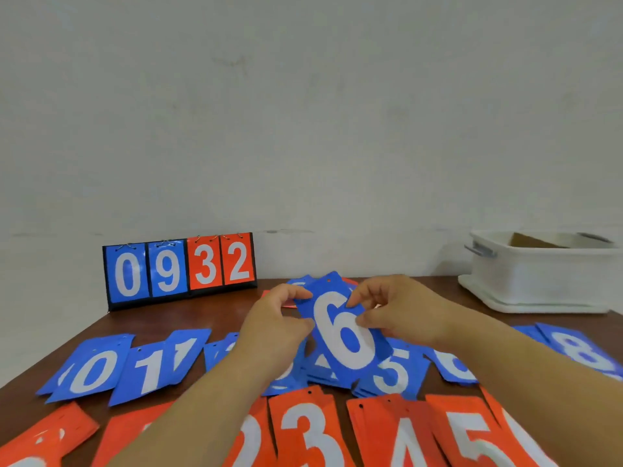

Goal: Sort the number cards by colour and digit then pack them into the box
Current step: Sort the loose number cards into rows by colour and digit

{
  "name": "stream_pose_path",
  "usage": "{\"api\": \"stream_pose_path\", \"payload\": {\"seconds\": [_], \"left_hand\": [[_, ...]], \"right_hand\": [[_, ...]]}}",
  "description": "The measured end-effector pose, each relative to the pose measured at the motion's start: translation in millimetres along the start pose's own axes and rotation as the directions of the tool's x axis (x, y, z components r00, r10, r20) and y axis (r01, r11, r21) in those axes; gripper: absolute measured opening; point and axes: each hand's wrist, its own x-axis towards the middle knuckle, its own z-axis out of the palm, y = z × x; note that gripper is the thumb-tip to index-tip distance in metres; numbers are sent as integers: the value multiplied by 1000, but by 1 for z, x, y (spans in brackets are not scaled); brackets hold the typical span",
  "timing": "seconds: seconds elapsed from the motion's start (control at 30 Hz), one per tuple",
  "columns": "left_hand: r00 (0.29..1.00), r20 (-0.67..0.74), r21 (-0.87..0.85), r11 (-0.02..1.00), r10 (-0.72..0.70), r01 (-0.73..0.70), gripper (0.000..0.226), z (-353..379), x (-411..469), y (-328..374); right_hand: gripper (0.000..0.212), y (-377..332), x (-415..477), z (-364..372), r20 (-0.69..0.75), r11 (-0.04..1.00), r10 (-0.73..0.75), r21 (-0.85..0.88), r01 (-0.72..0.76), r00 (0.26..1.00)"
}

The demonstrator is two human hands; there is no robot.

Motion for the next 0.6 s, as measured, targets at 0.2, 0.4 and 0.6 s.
{"api": "stream_pose_path", "payload": {"seconds": [0.2,0.4,0.6], "left_hand": [[986,141,198,974,87,-114,30,69,2,15],[957,282,486,851,61,-197,24,99,13,5],[957,289,613,769,-2,-183,20,92,38,-12]], "right_hand": [[22,67,-48,-92,-353,991,134,20,-136,926],[20,133,-61,-118,-413,952,268,-27,-306,870],[25,156,-39,-103,-331,814,320,-383,-437,887]]}}
